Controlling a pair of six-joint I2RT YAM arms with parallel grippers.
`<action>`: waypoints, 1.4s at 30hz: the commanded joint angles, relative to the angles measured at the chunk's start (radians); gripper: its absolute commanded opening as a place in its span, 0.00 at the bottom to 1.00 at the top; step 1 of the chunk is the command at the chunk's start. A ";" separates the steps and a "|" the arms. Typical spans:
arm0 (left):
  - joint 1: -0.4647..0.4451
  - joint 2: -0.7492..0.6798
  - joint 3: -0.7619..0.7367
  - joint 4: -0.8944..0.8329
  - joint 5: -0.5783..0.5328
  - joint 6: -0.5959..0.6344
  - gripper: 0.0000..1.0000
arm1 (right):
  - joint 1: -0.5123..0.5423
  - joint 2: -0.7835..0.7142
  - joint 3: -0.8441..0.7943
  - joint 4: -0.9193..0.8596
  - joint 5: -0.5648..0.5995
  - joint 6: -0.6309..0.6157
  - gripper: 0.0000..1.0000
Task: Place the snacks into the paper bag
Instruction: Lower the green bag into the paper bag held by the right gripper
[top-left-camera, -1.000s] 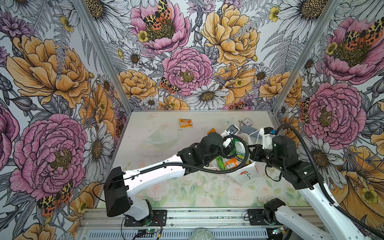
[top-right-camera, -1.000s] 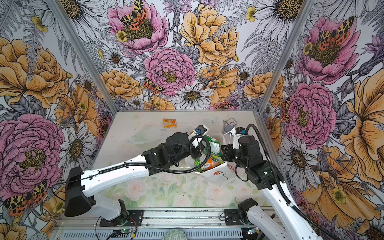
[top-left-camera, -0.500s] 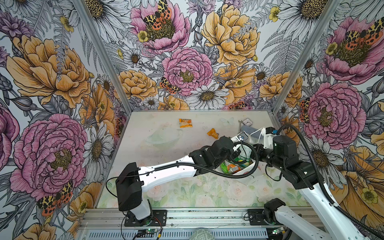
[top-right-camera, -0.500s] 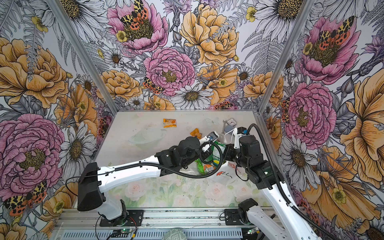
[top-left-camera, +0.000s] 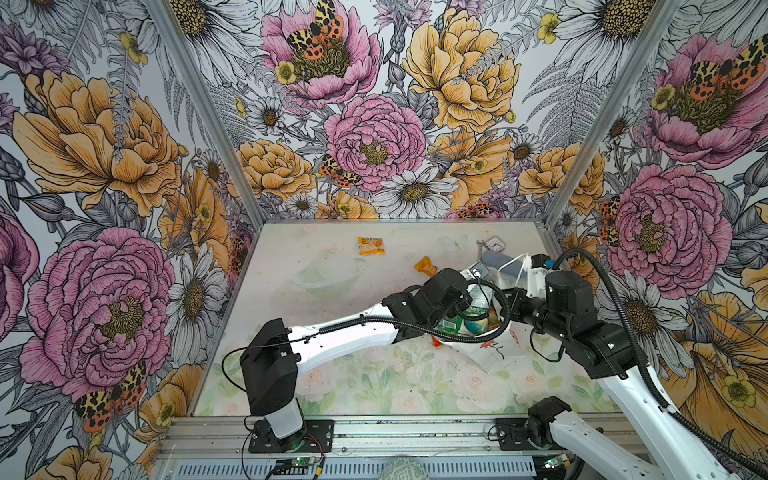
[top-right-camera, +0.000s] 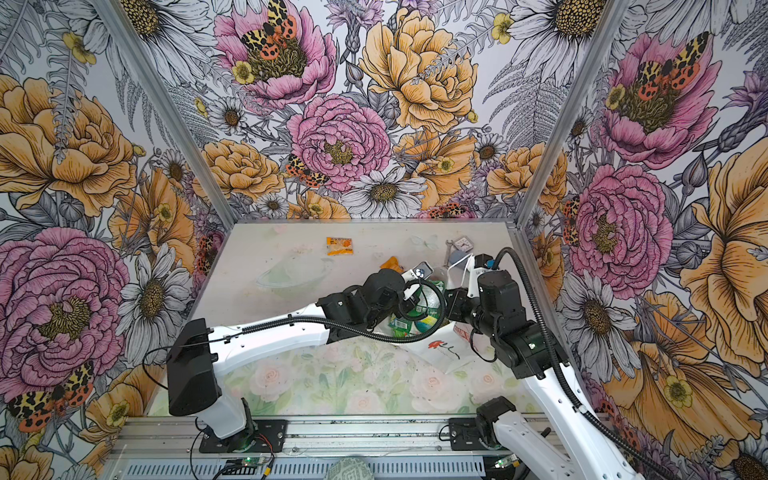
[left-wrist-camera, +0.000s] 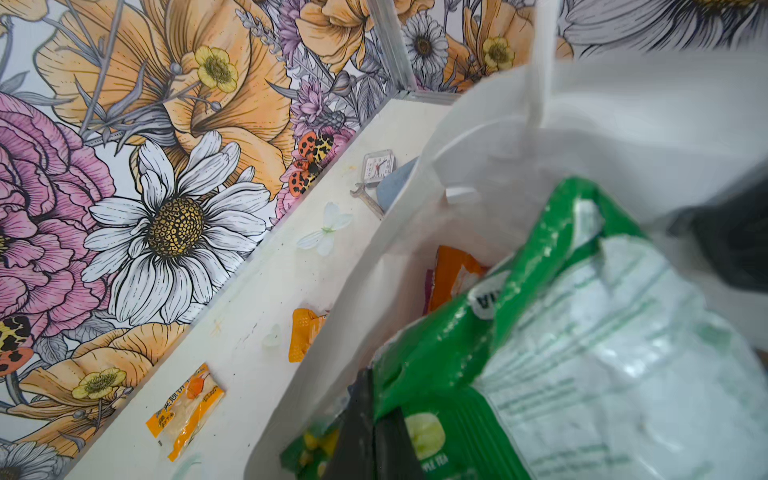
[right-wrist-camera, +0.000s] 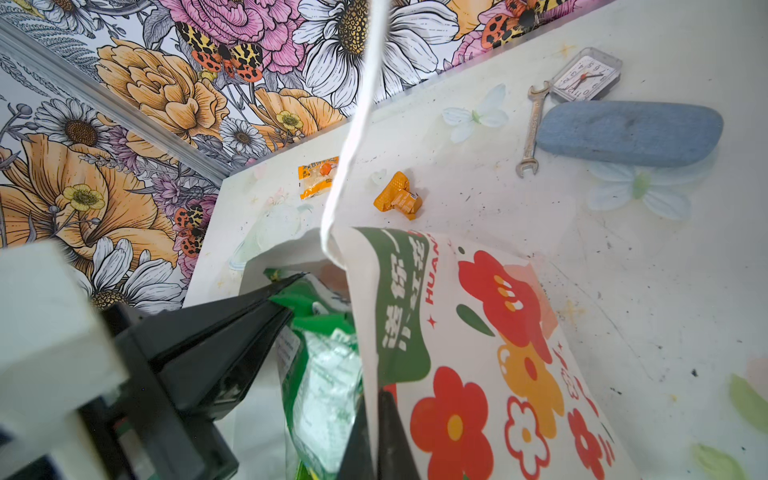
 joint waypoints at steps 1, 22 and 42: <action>0.013 0.022 0.049 -0.058 -0.068 -0.022 0.00 | -0.007 -0.044 0.049 0.232 -0.012 0.011 0.00; -0.096 -0.128 0.060 -0.129 -0.080 -0.216 0.44 | -0.007 -0.053 0.021 0.232 0.008 0.008 0.00; -0.034 0.172 0.208 -0.212 0.147 -0.512 0.46 | -0.007 -0.065 -0.020 0.246 -0.010 0.037 0.00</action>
